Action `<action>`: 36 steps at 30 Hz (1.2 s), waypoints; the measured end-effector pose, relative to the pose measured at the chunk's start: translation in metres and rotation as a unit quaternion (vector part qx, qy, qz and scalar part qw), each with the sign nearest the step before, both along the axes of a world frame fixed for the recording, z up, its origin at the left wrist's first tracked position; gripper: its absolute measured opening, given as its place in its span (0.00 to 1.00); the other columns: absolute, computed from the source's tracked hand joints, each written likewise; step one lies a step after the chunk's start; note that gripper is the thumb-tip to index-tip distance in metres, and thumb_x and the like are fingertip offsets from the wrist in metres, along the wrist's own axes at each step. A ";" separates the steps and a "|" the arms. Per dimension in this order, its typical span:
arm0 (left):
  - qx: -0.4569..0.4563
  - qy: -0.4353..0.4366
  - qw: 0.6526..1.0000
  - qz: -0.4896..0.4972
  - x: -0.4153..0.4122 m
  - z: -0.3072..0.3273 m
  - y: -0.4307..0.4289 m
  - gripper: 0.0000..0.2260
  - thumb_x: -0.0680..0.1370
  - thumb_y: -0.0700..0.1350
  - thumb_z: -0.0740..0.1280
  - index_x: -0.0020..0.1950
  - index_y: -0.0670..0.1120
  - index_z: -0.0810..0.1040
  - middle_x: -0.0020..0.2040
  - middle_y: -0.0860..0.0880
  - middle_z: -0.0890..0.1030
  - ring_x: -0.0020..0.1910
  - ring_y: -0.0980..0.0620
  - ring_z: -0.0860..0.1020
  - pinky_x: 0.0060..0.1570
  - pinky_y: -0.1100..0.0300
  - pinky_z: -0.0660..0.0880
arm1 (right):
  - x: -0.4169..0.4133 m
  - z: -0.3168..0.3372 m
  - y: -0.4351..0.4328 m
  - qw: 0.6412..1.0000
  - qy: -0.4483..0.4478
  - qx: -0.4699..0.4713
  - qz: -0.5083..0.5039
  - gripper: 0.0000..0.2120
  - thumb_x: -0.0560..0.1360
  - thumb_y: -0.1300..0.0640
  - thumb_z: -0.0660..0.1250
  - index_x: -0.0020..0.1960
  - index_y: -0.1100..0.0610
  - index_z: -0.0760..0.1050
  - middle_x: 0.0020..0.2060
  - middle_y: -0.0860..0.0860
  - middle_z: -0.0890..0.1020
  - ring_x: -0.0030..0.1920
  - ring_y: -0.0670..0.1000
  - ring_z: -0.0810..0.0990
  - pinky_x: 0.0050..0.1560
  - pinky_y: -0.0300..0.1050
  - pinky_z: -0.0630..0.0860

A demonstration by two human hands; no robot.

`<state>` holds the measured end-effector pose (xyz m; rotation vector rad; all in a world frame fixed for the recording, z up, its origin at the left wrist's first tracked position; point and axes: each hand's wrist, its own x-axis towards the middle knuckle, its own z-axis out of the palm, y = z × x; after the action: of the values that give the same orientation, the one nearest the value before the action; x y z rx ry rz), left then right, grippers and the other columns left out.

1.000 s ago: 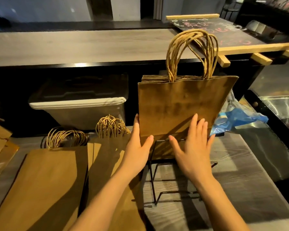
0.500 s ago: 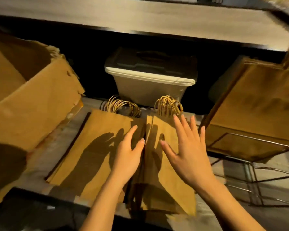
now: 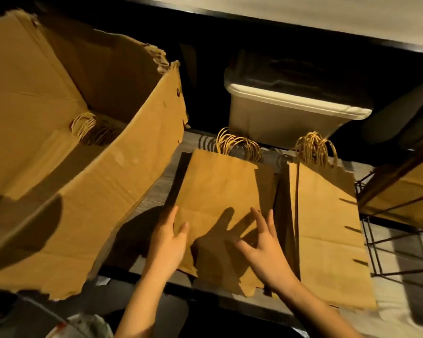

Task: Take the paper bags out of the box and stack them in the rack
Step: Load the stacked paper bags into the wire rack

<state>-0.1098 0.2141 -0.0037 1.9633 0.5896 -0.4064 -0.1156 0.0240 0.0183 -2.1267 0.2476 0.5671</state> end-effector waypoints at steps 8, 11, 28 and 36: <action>0.010 -0.002 0.998 -0.069 -0.006 -0.008 0.014 0.28 0.79 0.52 0.61 0.76 0.57 0.53 0.76 0.53 0.58 0.73 0.50 0.62 0.68 0.54 0.63 | -0.005 -0.001 0.009 0.966 0.058 0.150 -0.201 0.40 0.75 0.61 0.67 0.77 0.48 0.46 0.61 0.48 0.74 0.61 0.52 0.75 0.66 0.52 0.71; -0.014 -0.015 0.998 -0.056 -0.010 -0.006 0.018 0.27 0.79 0.51 0.62 0.76 0.57 0.56 0.74 0.52 0.63 0.71 0.49 0.64 0.65 0.55 0.65 | -0.003 0.011 0.005 0.926 0.073 0.244 -0.279 0.39 0.75 0.64 0.66 0.78 0.51 0.47 0.64 0.50 0.71 0.52 0.48 0.75 0.58 0.47 0.72; -0.012 -0.019 1.000 0.011 -0.038 0.009 0.000 0.24 0.79 0.58 0.58 0.75 0.56 0.60 0.74 0.52 0.64 0.72 0.50 0.63 0.68 0.53 0.61 | -0.010 0.053 -0.025 0.840 0.117 0.460 -0.265 0.27 0.76 0.65 0.62 0.73 0.55 0.61 0.63 0.55 0.76 0.59 0.52 0.76 0.58 0.46 0.73; -0.072 0.002 0.993 0.097 -0.055 0.018 -0.058 0.22 0.80 0.58 0.56 0.73 0.53 0.64 0.71 0.51 0.68 0.69 0.50 0.66 0.68 0.54 0.63 | -0.020 0.064 -0.043 0.866 0.193 0.413 -0.206 0.11 0.77 0.63 0.63 0.57 0.53 0.73 0.49 0.60 0.80 0.50 0.58 0.78 0.42 0.51 0.74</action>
<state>-0.1648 0.1566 0.0143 1.7489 0.7273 -0.3233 -0.1358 -0.0194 0.0821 -1.0731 0.5540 0.6796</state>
